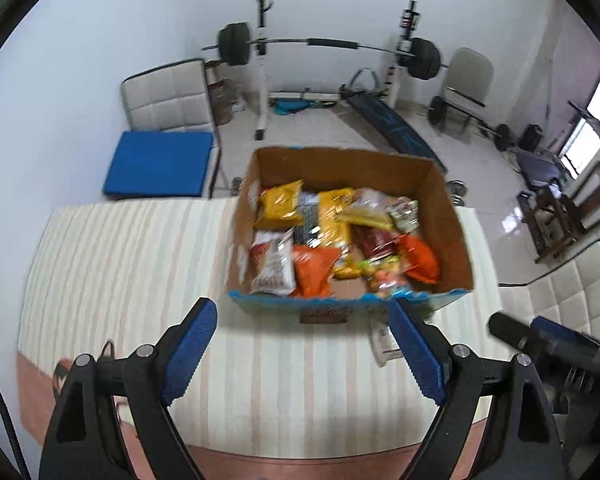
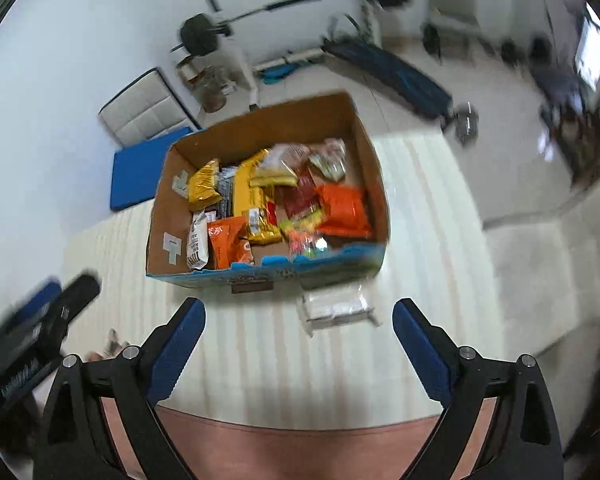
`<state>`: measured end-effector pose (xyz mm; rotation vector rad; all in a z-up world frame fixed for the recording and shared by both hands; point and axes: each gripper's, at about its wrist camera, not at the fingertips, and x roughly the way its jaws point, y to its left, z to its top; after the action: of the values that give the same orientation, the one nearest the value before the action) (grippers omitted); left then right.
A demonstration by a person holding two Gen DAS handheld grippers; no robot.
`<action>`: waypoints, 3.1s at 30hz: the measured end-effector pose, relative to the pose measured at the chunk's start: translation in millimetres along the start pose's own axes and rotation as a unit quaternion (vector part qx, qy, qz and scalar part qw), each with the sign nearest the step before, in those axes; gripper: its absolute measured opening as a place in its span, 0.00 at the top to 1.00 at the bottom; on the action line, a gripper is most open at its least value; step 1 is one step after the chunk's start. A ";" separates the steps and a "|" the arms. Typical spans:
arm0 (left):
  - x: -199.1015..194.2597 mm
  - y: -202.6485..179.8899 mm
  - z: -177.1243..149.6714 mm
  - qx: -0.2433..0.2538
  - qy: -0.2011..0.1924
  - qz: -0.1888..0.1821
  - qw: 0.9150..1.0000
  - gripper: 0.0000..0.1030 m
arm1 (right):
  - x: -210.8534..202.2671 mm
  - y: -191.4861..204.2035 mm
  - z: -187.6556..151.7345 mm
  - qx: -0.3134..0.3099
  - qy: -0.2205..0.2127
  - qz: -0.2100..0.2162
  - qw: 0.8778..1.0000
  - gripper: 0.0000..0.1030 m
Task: Organize snacks
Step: 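Move both open tools toward the red packet and white packet on the table, then grasp the red triangular packet with the left tool while the right tool grasps the white packet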
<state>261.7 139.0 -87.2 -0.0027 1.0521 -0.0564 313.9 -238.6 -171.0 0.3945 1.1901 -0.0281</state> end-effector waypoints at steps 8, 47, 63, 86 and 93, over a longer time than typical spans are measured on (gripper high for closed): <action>66.7 45.3 -73.3 -0.079 0.085 0.032 0.993 0.15 | 120.8 -62.9 -20.5 0.156 0.111 0.023 0.981 0.06; 97.7 151.2 -194.2 -0.252 0.187 0.051 0.948 0.15 | 235.4 1.4 -89.4 -0.017 0.221 -0.089 0.971 0.47; 121.9 258.9 -220.3 -0.294 0.242 0.017 0.924 0.15 | 279.3 145.6 -144.5 -0.225 0.289 -0.102 0.925 0.22; 154.8 114.5 -210.3 -0.162 0.289 -0.044 0.943 0.53 | 237.4 73.4 -166.1 -0.194 0.300 -0.101 0.928 0.41; 171.2 81.2 -197.7 -0.129 0.299 -0.049 0.944 0.53 | 230.7 36.0 -166.7 -0.156 0.308 -0.088 0.935 0.39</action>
<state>178.3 216.8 -336.2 -0.2913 1.6620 -0.0067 260.2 -110.3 -421.8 0.0029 1.8166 0.1381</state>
